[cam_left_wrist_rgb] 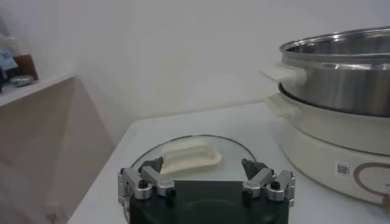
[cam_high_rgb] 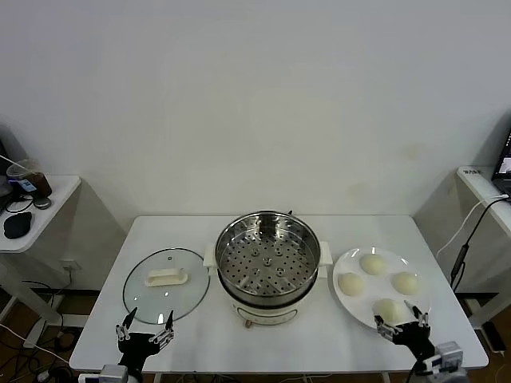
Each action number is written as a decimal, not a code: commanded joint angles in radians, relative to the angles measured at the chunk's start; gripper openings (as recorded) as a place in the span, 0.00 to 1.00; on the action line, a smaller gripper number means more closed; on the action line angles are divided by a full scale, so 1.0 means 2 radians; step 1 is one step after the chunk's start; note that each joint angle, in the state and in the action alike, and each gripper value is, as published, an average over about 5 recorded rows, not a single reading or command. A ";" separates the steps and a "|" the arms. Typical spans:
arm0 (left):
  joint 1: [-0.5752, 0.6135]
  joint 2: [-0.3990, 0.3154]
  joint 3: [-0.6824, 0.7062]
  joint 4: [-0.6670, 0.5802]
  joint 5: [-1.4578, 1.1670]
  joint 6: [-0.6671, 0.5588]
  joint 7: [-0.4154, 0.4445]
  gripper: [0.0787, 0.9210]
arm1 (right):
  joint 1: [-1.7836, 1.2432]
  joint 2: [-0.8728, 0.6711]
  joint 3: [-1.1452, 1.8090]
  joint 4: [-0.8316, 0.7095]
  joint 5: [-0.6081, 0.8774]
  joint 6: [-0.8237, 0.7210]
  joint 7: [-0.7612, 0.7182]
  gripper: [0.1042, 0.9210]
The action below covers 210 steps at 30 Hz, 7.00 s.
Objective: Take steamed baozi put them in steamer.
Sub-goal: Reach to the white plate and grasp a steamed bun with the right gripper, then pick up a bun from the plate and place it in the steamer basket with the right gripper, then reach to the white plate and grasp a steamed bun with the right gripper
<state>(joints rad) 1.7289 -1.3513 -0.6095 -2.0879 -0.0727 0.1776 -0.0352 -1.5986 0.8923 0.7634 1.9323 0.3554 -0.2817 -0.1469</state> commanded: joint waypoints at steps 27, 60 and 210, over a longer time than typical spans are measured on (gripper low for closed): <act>0.028 -0.027 -0.004 -0.034 0.005 -0.002 -0.012 0.88 | 0.727 -0.150 -0.552 -0.377 -0.360 0.131 -0.573 0.88; 0.022 -0.036 -0.013 -0.027 0.006 0.001 -0.008 0.88 | 0.695 0.015 -0.489 -0.528 -0.519 0.178 -0.530 0.88; 0.011 -0.072 -0.010 -0.040 0.026 0.027 -0.022 0.88 | 1.035 0.049 -0.775 -0.404 -0.073 0.080 -0.609 0.88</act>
<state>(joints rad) 1.7509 -1.4886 -0.6288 -2.1708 -0.0127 0.2249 -0.0802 0.4161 1.1338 -0.7990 1.0281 -0.0022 0.2335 -1.3615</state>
